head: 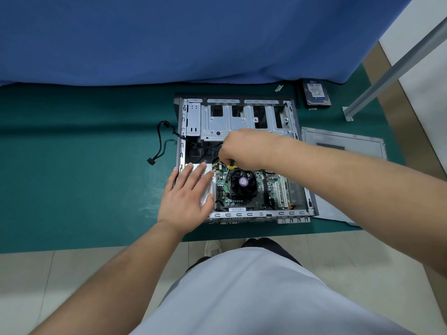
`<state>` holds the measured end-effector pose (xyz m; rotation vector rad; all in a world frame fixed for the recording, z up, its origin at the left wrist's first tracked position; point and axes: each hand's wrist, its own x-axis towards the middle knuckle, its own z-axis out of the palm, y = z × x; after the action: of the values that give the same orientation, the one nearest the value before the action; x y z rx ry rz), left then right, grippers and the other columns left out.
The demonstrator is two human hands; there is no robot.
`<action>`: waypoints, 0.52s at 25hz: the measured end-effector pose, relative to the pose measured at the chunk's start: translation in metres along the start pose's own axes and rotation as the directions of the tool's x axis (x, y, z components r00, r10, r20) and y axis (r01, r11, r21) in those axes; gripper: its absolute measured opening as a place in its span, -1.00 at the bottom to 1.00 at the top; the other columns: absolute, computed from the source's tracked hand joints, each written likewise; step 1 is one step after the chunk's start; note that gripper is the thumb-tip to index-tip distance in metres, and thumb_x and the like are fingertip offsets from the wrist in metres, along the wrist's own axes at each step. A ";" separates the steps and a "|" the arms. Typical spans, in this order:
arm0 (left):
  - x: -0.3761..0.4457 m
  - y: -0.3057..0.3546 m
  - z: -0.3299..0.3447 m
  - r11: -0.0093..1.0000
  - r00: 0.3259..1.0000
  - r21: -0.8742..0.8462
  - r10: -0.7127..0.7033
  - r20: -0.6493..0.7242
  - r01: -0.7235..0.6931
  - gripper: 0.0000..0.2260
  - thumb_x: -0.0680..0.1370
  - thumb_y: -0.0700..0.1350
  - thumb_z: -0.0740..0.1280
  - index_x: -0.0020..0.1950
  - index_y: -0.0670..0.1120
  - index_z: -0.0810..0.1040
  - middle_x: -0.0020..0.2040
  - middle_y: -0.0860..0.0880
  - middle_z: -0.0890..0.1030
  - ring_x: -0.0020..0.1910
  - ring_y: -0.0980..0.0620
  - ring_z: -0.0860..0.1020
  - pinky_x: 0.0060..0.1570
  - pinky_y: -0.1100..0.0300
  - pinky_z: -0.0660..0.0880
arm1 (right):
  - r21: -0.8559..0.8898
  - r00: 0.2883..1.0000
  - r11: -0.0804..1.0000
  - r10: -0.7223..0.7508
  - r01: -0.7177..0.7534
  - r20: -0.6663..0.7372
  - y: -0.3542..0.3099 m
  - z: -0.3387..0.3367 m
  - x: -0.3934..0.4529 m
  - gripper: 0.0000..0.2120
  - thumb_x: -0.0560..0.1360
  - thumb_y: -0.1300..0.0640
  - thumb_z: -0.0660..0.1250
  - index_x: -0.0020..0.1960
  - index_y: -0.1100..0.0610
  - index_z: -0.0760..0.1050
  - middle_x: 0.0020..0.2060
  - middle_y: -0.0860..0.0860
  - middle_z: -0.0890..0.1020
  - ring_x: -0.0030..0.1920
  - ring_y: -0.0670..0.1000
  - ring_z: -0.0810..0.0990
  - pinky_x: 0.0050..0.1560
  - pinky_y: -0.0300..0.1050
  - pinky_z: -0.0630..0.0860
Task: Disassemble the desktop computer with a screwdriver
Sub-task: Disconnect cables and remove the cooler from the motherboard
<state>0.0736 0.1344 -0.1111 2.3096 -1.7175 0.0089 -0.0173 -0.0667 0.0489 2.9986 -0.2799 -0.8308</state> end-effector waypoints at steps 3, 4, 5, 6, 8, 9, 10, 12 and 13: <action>0.000 0.000 0.000 1.000 1.000 -0.001 0.003 -0.004 -0.003 -0.49 0.61 0.15 0.14 0.55 0.06 0.38 0.58 0.04 0.35 0.57 -0.09 0.27 0.58 -0.15 0.08 | 0.283 0.973 0.942 0.213 -0.180 -0.090 -0.009 0.010 0.003 -0.79 0.58 -0.07 0.33 0.15 -0.02 0.57 -0.12 0.03 0.49 -0.07 0.16 0.54 -0.21 -0.10 0.42; 0.000 0.000 0.000 1.000 1.000 -0.002 0.004 -0.005 -0.004 -0.49 0.61 0.15 0.14 0.55 0.06 0.38 0.58 0.04 0.35 0.57 -0.09 0.27 0.58 -0.15 0.08 | 0.343 0.950 0.901 0.305 -0.264 -0.072 -0.012 0.013 0.005 -0.71 0.60 -0.17 0.28 0.10 0.03 0.56 -0.13 0.06 0.50 -0.09 0.17 0.51 -0.17 -0.07 0.41; 0.000 0.000 0.000 1.000 1.000 -0.002 0.004 -0.009 -0.004 -0.49 0.60 0.15 0.14 0.55 0.06 0.38 0.58 0.04 0.35 0.56 -0.09 0.27 0.58 -0.15 0.08 | 0.374 0.925 0.867 0.376 -0.328 -0.059 -0.013 0.015 0.009 -0.62 0.63 -0.24 0.20 0.04 0.07 0.53 -0.15 0.08 0.49 -0.12 0.17 0.48 -0.17 -0.06 0.38; 0.000 0.000 0.000 1.000 1.000 -0.002 0.004 -0.012 -0.004 -0.49 0.60 0.15 0.15 0.55 0.06 0.38 0.58 0.04 0.35 0.56 -0.09 0.27 0.58 -0.14 0.08 | 0.380 0.909 0.851 0.413 -0.362 -0.058 -0.013 0.014 0.010 -0.58 0.65 -0.26 0.15 0.00 0.09 0.50 -0.18 0.09 0.46 -0.15 0.17 0.46 -0.18 -0.05 0.36; -0.001 0.001 0.000 1.000 1.000 -0.002 0.005 -0.011 -0.005 -0.49 0.60 0.14 0.15 0.54 0.06 0.38 0.57 0.04 0.35 0.56 -0.09 0.27 0.58 -0.14 0.08 | 0.314 0.943 0.899 0.332 -0.306 -0.034 -0.012 0.009 0.009 -0.65 0.66 -0.17 0.20 0.01 0.11 0.51 -0.20 0.08 0.44 -0.15 0.18 0.50 -0.22 -0.06 0.37; -0.001 0.000 0.000 1.000 1.000 -0.002 0.006 -0.009 -0.006 -0.49 0.60 0.14 0.15 0.54 0.06 0.39 0.57 0.04 0.35 0.57 -0.09 0.27 0.59 -0.14 0.08 | 0.208 0.977 0.957 0.211 -0.204 -0.014 -0.008 0.006 0.007 -0.78 0.65 -0.06 0.26 0.03 0.10 0.52 -0.18 0.08 0.47 -0.13 0.18 0.54 -0.25 -0.07 0.39; -0.001 0.000 -0.001 1.000 1.000 0.000 0.006 -0.006 -0.006 -0.49 0.60 0.14 0.15 0.54 0.06 0.39 0.57 0.04 0.35 0.57 -0.09 0.27 0.58 -0.15 0.08 | 0.097 0.996 0.991 0.084 -0.087 0.031 -0.007 0.003 0.004 -0.92 0.62 0.09 0.30 0.04 0.07 0.54 -0.13 0.07 0.52 -0.11 0.18 0.56 -0.26 -0.08 0.42; 0.000 0.000 -0.001 1.000 1.000 0.002 0.005 0.007 -0.005 -0.49 0.60 0.14 0.15 0.54 0.06 0.39 0.57 0.04 0.35 0.57 -0.09 0.26 0.58 -0.15 0.08 | -0.050 0.995 0.996 -0.069 0.073 0.078 -0.005 0.003 0.003 -0.80 0.53 0.27 0.29 0.06 0.03 0.58 -0.05 0.04 0.56 -0.08 0.16 0.57 -0.25 -0.07 0.46; 0.000 0.000 -0.001 1.000 1.000 0.000 0.003 0.012 -0.003 -0.49 0.60 0.14 0.15 0.55 0.06 0.39 0.58 0.04 0.35 0.57 -0.09 0.26 0.59 -0.15 0.08 | -0.009 0.996 0.998 -0.065 0.066 0.064 -0.003 0.004 0.002 -0.77 0.53 0.27 0.30 0.08 0.00 0.59 -0.05 0.02 0.55 -0.08 0.15 0.57 -0.24 -0.06 0.45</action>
<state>0.0738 0.1342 -0.1101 2.3120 -1.7261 -0.0040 -0.0169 -0.0643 0.0439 2.9894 -0.1784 -0.9317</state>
